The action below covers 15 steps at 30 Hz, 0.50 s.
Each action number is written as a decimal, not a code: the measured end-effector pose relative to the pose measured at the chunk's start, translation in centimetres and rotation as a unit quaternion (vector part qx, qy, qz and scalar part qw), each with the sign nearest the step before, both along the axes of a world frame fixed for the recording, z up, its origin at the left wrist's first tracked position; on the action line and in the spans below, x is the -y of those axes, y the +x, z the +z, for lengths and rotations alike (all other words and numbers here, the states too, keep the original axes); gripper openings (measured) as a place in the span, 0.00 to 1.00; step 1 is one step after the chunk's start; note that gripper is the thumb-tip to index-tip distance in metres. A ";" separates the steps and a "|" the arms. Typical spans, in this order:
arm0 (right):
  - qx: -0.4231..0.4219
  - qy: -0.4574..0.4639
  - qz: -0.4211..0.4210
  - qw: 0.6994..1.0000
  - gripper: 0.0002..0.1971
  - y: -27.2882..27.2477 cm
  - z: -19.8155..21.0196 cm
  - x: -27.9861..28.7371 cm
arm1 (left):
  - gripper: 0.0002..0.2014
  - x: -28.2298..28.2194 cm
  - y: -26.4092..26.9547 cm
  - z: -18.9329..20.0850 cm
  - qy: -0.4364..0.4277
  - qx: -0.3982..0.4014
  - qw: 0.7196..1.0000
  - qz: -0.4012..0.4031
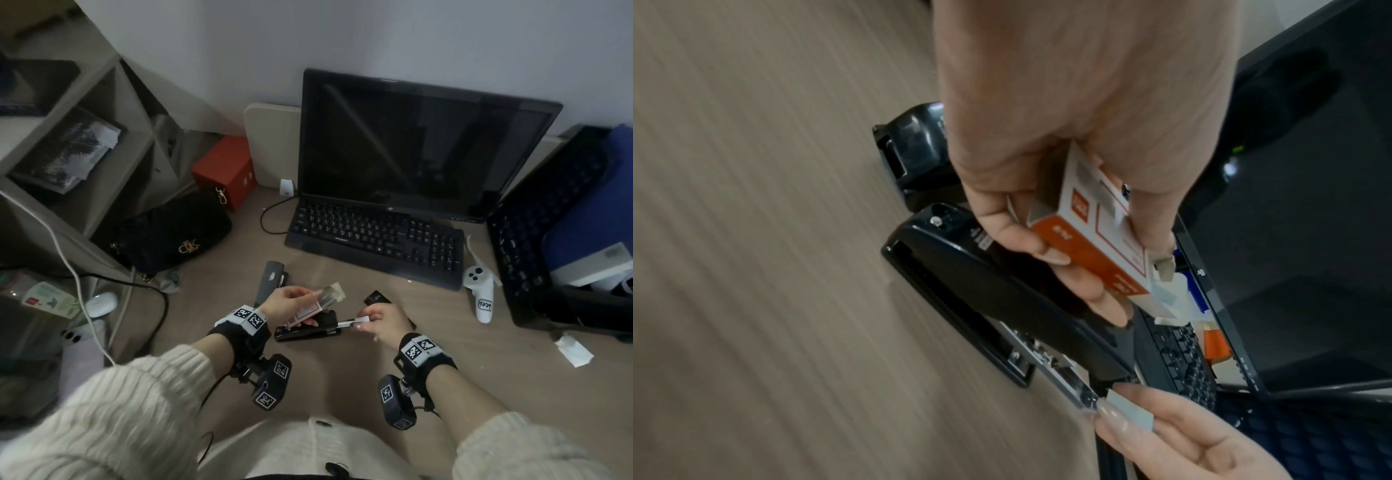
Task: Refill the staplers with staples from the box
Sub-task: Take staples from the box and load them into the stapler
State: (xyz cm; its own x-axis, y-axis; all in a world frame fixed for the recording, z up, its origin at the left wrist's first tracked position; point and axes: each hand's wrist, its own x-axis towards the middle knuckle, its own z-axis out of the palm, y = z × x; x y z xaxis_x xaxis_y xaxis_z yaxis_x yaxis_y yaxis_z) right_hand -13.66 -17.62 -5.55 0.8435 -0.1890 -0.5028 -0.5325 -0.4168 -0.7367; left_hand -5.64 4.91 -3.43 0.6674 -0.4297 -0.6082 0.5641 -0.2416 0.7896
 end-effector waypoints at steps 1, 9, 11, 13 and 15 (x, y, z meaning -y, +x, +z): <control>0.011 -0.026 0.017 0.999 0.08 0.0 -0.1 0.0 | 0.15 0.0 0.0 0.0 0.002 0.001 1.000 0.000; 0.024 -0.153 0.124 0.980 0.08 0.4 -0.1 -0.3 | 0.18 0.0 0.2 0.0 0.021 -0.004 1.000 -0.005; 0.022 -0.181 0.157 0.971 0.07 0.5 0.0 -0.4 | 0.18 0.0 0.3 -0.1 0.023 -0.006 1.000 -0.002; 0.019 -0.208 0.180 0.961 0.07 0.5 -0.1 -0.3 | 0.19 -0.1 0.4 -0.2 0.023 -0.008 1.000 0.000; 0.016 -0.224 0.201 0.954 0.07 0.5 -0.3 -0.2 | 0.19 -0.2 0.4 -0.2 0.023 -0.009 1.000 0.000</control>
